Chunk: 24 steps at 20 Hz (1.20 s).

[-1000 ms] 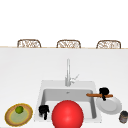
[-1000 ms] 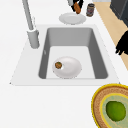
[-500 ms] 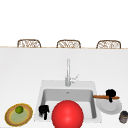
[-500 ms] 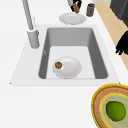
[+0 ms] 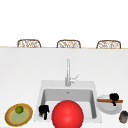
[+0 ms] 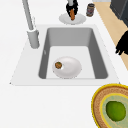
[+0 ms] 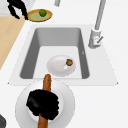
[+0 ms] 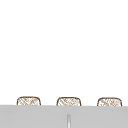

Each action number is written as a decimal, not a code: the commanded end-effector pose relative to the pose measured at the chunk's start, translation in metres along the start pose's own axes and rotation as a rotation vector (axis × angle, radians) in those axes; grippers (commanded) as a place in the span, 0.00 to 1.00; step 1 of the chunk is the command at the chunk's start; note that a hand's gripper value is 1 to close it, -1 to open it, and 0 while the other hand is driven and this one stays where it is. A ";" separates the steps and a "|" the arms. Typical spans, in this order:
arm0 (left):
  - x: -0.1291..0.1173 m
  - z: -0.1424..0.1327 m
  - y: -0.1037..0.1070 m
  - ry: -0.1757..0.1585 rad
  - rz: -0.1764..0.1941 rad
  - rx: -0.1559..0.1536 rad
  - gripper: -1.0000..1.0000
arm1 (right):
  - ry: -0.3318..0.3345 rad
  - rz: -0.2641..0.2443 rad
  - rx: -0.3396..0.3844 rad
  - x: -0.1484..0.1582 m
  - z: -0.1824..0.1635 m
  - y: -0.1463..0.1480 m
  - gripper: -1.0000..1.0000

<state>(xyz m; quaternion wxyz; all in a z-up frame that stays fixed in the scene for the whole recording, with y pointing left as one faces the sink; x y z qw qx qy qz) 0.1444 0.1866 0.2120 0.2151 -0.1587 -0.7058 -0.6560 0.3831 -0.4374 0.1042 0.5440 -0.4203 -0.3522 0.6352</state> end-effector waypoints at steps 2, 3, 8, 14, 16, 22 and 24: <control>0.000 0.000 0.000 0.000 0.000 0.000 0.50 | 0.032 0.026 -0.007 0.009 -0.037 0.023 1.00; 0.000 0.000 0.000 0.000 0.000 0.000 0.50 | 0.033 0.025 0.008 0.007 -0.039 0.020 1.00; 0.000 0.000 0.000 0.000 0.000 0.000 0.50 | -0.011 0.015 0.190 -0.009 -0.033 -0.006 0.00; 0.000 0.000 0.000 0.000 0.000 0.000 0.50 | -0.062 0.075 0.199 -0.019 -0.008 -0.060 0.00; 0.000 0.000 0.000 0.000 0.000 0.000 0.50 | -0.061 0.077 0.193 -0.022 -0.002 -0.071 0.00; 0.000 0.000 0.000 0.000 0.000 0.000 0.50 | -0.068 0.065 0.141 -0.032 0.021 -0.087 0.00; 0.000 0.000 0.000 0.000 0.000 0.000 0.50 | -0.053 0.110 0.165 -0.026 0.011 -0.087 0.00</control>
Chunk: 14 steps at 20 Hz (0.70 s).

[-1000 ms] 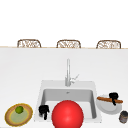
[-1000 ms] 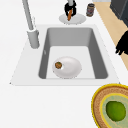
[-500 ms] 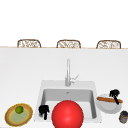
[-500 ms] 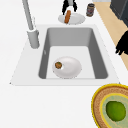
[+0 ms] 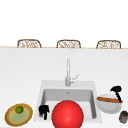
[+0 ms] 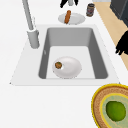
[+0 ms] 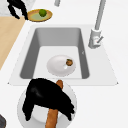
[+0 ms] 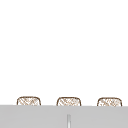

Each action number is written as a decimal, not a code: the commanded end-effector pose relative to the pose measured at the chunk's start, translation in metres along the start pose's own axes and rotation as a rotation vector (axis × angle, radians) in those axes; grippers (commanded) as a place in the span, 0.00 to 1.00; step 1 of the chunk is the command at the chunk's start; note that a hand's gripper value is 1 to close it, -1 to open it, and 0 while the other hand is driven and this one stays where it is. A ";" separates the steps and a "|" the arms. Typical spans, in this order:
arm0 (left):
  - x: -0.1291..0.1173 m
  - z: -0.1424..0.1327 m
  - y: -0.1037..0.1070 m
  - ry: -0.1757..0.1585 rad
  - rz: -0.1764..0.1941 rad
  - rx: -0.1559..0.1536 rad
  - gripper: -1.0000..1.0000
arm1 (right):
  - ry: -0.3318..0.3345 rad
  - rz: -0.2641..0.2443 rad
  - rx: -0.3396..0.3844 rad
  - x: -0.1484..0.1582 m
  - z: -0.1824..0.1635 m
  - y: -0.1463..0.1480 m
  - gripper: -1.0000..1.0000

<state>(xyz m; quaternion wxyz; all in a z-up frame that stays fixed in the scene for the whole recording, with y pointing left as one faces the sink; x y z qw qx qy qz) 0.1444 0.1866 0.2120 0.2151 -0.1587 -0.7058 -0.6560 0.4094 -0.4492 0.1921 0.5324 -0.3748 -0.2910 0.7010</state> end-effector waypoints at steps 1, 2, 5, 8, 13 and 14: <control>0.000 0.000 0.000 0.000 0.000 0.000 0.50 | -0.001 -0.001 0.000 0.000 0.000 0.000 0.00; 0.000 0.000 0.000 0.000 0.000 0.000 0.50 | 0.000 0.001 0.000 0.000 -0.002 -0.002 0.00; 0.000 0.000 0.000 0.000 0.000 0.000 0.50 | 0.008 0.004 -0.030 0.000 0.013 -0.006 0.00; 0.000 0.000 0.000 0.000 0.000 0.000 0.50 | -0.010 -0.015 -0.014 0.001 0.033 -0.010 0.00; 0.000 0.000 0.000 0.000 0.000 0.000 0.50 | -0.015 -0.052 -0.014 0.022 0.059 -0.012 0.00; 0.000 0.000 0.000 0.000 0.000 0.000 0.50 | -0.016 -0.058 -0.015 0.024 0.064 -0.012 0.00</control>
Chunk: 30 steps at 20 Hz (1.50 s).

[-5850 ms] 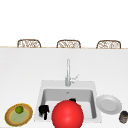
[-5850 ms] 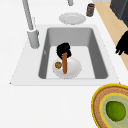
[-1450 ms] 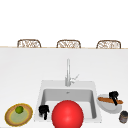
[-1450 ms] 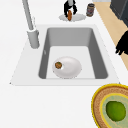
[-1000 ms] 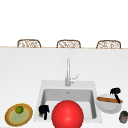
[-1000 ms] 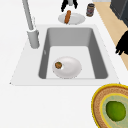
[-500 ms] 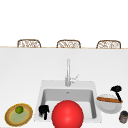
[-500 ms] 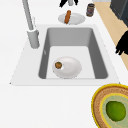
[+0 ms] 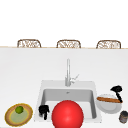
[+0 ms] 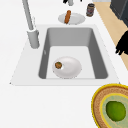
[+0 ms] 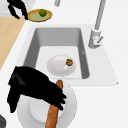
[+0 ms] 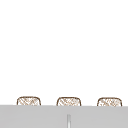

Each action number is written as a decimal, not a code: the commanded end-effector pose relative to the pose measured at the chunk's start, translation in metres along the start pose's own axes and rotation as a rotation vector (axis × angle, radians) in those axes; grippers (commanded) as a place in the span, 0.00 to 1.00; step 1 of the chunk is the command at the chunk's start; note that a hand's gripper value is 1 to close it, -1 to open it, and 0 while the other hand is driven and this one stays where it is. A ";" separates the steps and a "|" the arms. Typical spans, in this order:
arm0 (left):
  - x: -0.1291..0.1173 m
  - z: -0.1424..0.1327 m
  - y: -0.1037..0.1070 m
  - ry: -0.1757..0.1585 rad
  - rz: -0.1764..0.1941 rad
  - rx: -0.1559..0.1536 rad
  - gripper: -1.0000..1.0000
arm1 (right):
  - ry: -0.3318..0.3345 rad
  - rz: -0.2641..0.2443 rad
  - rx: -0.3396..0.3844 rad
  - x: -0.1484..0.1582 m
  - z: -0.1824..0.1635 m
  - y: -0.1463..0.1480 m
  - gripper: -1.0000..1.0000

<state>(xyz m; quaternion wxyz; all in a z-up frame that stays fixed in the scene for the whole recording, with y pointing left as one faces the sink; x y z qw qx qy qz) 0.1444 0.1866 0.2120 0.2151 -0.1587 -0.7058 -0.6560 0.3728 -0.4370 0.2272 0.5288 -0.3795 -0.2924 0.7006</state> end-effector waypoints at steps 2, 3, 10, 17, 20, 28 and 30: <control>0.000 0.000 0.000 0.000 0.000 0.000 0.50 | -0.020 -0.068 -0.006 0.021 0.024 0.000 0.00; 0.000 0.000 0.000 0.000 0.000 0.000 0.50 | -0.021 -0.071 -0.007 0.024 0.030 0.000 0.00; 0.000 0.000 0.000 0.000 0.000 0.000 0.50 | -0.017 -0.079 0.018 0.052 0.058 -0.010 0.00; 0.000 0.000 0.000 0.000 0.000 0.000 0.50 | -0.036 -0.053 0.012 0.086 0.092 -0.014 0.00; 0.000 0.000 0.000 0.000 0.000 0.000 0.50 | -0.039 -0.042 0.018 0.089 0.115 -0.008 0.00; 0.000 0.000 0.000 0.000 0.000 0.000 0.50 | -0.076 -0.051 0.044 0.097 0.164 0.027 0.00; 0.000 0.000 0.000 0.000 0.000 0.000 0.50 | -0.070 -0.072 0.039 0.083 0.169 0.033 0.00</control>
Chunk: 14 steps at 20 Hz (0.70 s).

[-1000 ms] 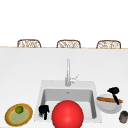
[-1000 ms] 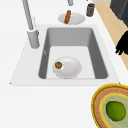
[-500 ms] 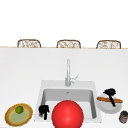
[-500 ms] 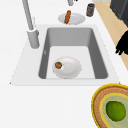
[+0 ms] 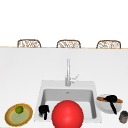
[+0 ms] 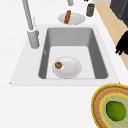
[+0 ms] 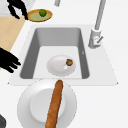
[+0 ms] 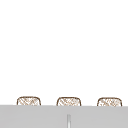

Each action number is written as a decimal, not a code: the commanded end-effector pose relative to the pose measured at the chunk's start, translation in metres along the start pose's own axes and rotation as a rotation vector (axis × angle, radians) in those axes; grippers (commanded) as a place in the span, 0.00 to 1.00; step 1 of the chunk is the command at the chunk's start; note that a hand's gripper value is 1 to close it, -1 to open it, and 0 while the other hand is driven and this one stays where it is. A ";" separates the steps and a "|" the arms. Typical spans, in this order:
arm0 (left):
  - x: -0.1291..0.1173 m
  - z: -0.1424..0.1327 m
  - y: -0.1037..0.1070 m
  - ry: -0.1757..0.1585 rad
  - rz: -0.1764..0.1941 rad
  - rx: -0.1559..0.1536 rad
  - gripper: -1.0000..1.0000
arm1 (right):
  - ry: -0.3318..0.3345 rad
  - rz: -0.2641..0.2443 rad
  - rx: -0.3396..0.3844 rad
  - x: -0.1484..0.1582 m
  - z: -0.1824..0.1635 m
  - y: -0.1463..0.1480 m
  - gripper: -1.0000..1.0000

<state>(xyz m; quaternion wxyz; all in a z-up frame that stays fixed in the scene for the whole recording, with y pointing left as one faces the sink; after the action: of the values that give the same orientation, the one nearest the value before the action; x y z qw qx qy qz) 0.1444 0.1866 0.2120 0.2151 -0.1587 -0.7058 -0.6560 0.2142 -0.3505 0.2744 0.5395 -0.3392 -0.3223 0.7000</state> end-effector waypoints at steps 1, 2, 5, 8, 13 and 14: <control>0.000 0.000 0.000 0.000 0.000 0.000 0.50 | -0.004 -0.024 0.037 -0.020 0.013 0.015 0.00; 0.000 0.000 0.000 0.000 0.000 0.000 0.50 | -0.022 -0.035 0.035 -0.025 0.012 0.019 0.00; 0.000 0.000 0.000 0.000 0.000 0.000 0.50 | -0.070 -0.059 0.031 -0.042 0.008 0.030 0.00; 0.000 0.000 0.000 0.000 0.000 0.000 0.50 | -0.098 -0.073 0.035 -0.060 0.006 0.043 0.00; 0.000 0.000 0.000 0.000 0.000 0.000 0.50 | -0.122 -0.095 0.038 -0.091 0.000 0.065 0.00; 0.000 0.000 0.000 0.000 0.000 0.000 0.50 | -0.124 -0.097 0.046 -0.097 0.000 0.068 0.00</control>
<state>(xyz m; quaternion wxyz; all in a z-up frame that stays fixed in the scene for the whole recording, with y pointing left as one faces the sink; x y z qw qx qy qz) 0.1444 0.1866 0.2120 0.2151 -0.1587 -0.7058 -0.6560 0.1965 -0.4394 0.2388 0.5487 -0.2876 -0.3452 0.7050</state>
